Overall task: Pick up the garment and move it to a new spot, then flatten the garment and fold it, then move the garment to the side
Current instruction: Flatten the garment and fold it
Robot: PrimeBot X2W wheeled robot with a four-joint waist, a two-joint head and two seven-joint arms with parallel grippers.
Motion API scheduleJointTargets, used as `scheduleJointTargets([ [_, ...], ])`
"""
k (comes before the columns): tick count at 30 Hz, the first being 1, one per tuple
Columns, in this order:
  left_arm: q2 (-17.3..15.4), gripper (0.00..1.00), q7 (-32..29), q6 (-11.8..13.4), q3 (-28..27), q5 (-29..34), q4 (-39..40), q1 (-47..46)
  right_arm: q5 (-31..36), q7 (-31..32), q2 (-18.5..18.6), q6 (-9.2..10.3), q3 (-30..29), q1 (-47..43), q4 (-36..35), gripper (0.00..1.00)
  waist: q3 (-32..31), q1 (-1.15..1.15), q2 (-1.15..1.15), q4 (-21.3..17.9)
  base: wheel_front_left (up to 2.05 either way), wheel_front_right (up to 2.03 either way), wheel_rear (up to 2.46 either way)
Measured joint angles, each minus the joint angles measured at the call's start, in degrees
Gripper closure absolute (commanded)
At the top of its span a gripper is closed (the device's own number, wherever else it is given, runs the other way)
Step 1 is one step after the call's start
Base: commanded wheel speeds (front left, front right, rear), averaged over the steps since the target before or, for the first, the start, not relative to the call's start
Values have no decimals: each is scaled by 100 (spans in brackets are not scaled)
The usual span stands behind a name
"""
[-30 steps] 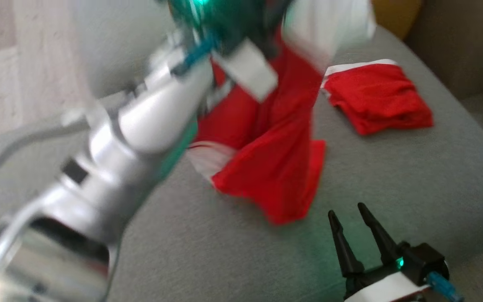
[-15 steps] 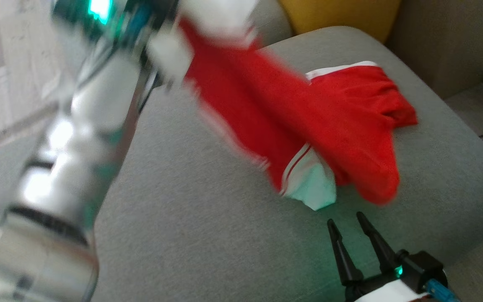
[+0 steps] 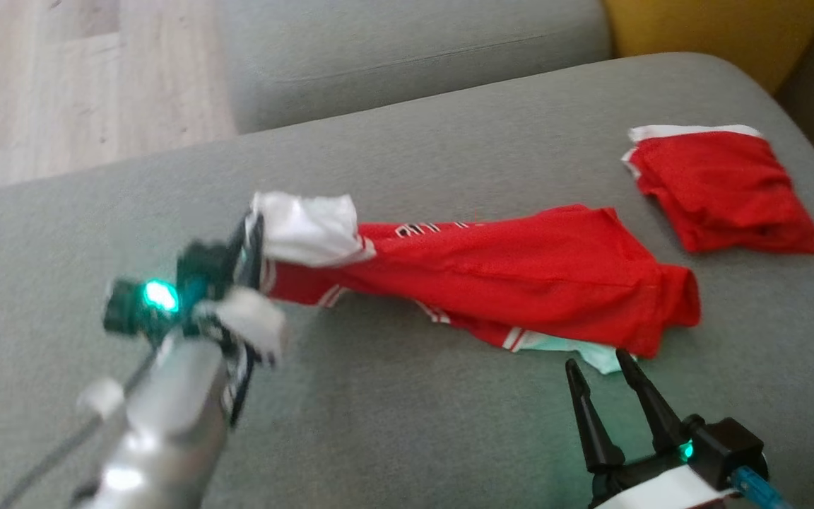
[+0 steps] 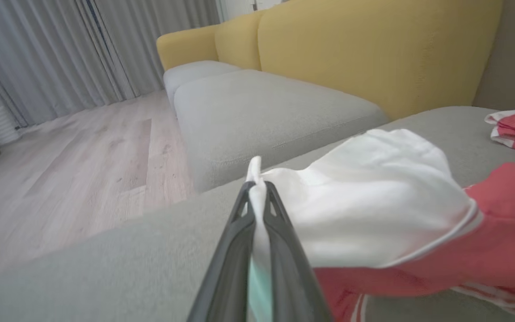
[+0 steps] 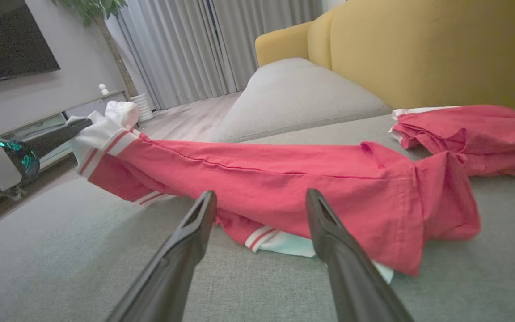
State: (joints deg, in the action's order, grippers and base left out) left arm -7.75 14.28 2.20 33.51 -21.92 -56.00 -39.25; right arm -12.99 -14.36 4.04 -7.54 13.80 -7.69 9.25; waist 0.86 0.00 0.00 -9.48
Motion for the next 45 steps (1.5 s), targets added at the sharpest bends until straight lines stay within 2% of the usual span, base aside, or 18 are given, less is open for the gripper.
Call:
scheduleJointTargets([
  [5,-68,100,1,292,-183,-14,1213,1283,20,0,12,1,-24,-7,-35,0,122,0,0,246,0,0,0],
  [6,-65,95,1,293,-172,-7,1414,1553,38,0,12,1,-32,-8,-37,0,147,0,0,288,0,0,0],
  [7,-60,65,1,293,-144,32,1611,1813,46,0,13,1,-52,-8,-43,0,171,0,0,328,0,0,0],
  [8,-58,53,1,292,-113,63,1786,2043,46,0,14,1,-64,-10,-45,0,193,0,0,366,0,0,0],
  [9,-52,0,1,302,-81,82,1964,2258,46,0,20,1,-79,-12,-47,0,212,0,0,402,0,0,0],
  [18,-132,0,-35,645,198,398,3171,3175,46,0,42,1,-99,-18,-68,0,221,0,0,540,0,0,0],
  [22,-375,0,-222,799,154,443,3530,3216,46,0,42,1,-79,-16,-80,0,229,0,0,526,0,0,0],
  [25,-492,0,-319,800,-8,326,3701,3216,46,0,42,0,-21,-16,-81,0,257,0,0,483,0,0,0],
  [26,-517,0,-366,761,-35,255,3757,3208,46,0,42,1,-10,-15,-81,0,266,0,0,467,0,0,0],
  [32,-632,0,-701,125,-211,-397,3740,3077,46,0,42,1,12,-8,-21,0,322,0,0,367,0,0,0],
  [35,-660,0,-764,-119,-221,-564,3523,2922,46,0,43,1,34,-2,-16,0,350,0,0,320,0,0,0],
  [37,-665,0,-877,-380,-216,-724,3283,2803,46,0,52,0,46,2,-12,0,377,0,0,282,0,0,0],
  [45,-668,0,-918,-580,-155,-782,2869,2610,46,0,64,1,46,13,-9,0,443,0,0,221,0,0,0],
])
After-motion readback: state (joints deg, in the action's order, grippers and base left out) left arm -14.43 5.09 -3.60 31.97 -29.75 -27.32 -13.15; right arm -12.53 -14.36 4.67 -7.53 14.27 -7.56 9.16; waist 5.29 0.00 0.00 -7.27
